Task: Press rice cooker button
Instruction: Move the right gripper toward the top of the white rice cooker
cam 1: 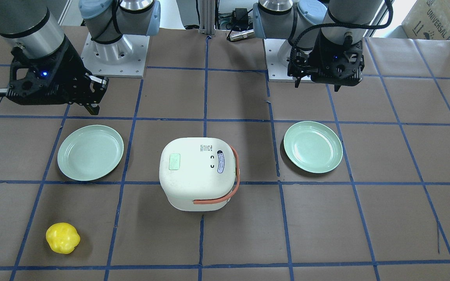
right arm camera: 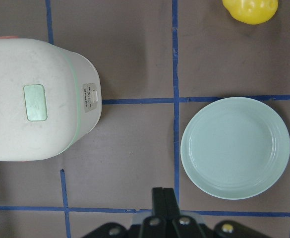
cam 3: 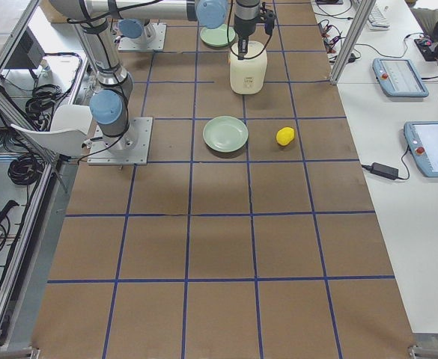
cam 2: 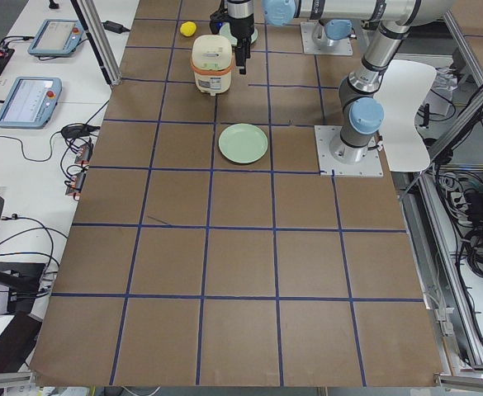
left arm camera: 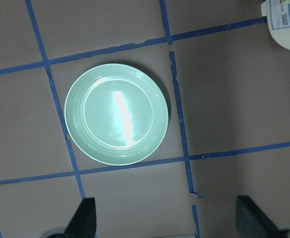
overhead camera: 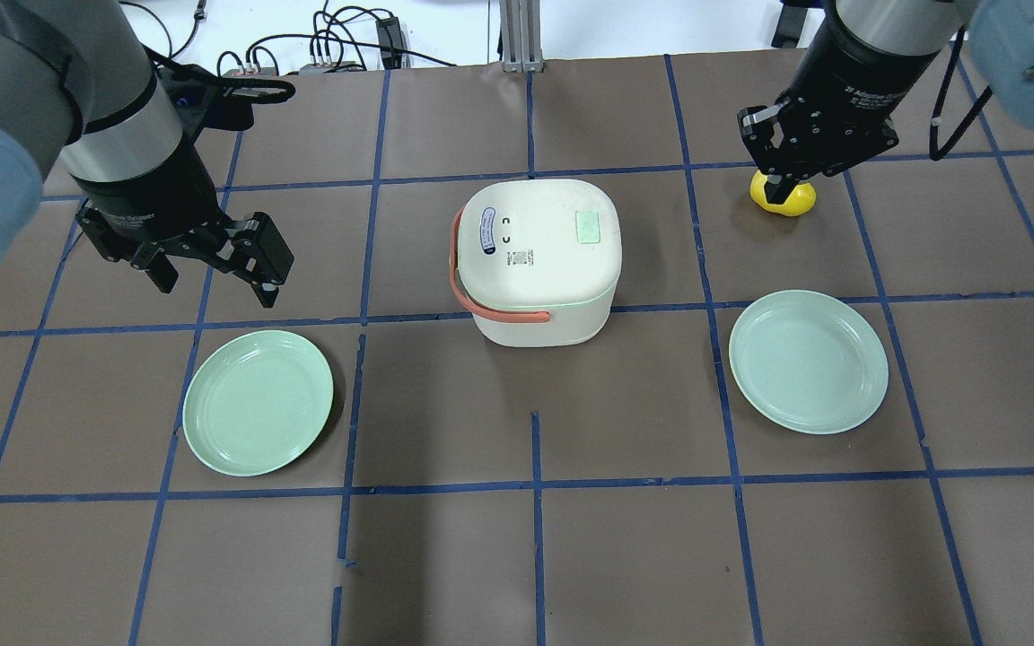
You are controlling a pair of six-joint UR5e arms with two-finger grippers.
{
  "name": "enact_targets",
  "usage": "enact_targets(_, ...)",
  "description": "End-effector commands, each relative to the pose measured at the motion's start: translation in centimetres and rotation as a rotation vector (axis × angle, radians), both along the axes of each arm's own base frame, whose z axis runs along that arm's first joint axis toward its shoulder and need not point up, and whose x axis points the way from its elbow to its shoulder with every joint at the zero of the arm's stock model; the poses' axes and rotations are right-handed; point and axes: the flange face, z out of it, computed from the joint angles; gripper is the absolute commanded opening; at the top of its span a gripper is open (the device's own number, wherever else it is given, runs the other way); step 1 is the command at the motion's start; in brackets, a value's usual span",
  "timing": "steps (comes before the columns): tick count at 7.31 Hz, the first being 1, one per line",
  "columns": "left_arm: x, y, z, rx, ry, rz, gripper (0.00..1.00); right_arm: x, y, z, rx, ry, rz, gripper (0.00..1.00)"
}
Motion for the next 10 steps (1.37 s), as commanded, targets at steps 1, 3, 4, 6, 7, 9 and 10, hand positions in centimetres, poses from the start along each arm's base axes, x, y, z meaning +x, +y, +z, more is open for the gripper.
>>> enact_targets(1, 0.0, 0.0, 0.0, 0.000, 0.001, 0.000, 1.00, 1.2, -0.7, -1.0, -0.004, 0.000, 0.018, 0.05)
enact_targets(3, 0.0, 0.0, 0.0, 0.000, -0.001, 0.001, 1.00, 4.4, -1.7, -2.5, -0.017, 0.004, 0.067, 0.05)
enact_targets(4, 0.0, 0.0, 0.0, 0.000, 0.001, 0.000, 1.00, 6.0, -1.8, -3.2, -0.016, 0.004, 0.071, 0.05)
enact_targets(6, 0.0, 0.0, 0.0, -0.002, 0.001, 0.000, 1.00, 8.6, -2.1, -5.4, 0.005, 0.013, 0.100, 0.06)
enact_targets(7, 0.0, 0.0, 0.0, 0.000, 0.001, 0.000, 1.00, 9.4, -2.2, -6.1, 0.015, 0.017, 0.096, 0.06)
enact_targets(9, 0.0, 0.0, 0.0, -0.002, 0.001, 0.000, 1.00, 11.5, -2.0, -7.6, 0.028, 0.024, 0.110, 0.06)
enact_targets(10, 0.0, 0.0, 0.0, 0.000, 0.001, 0.000, 1.00, 12.3, -2.0, -8.2, 0.033, 0.025, 0.109, 0.06)
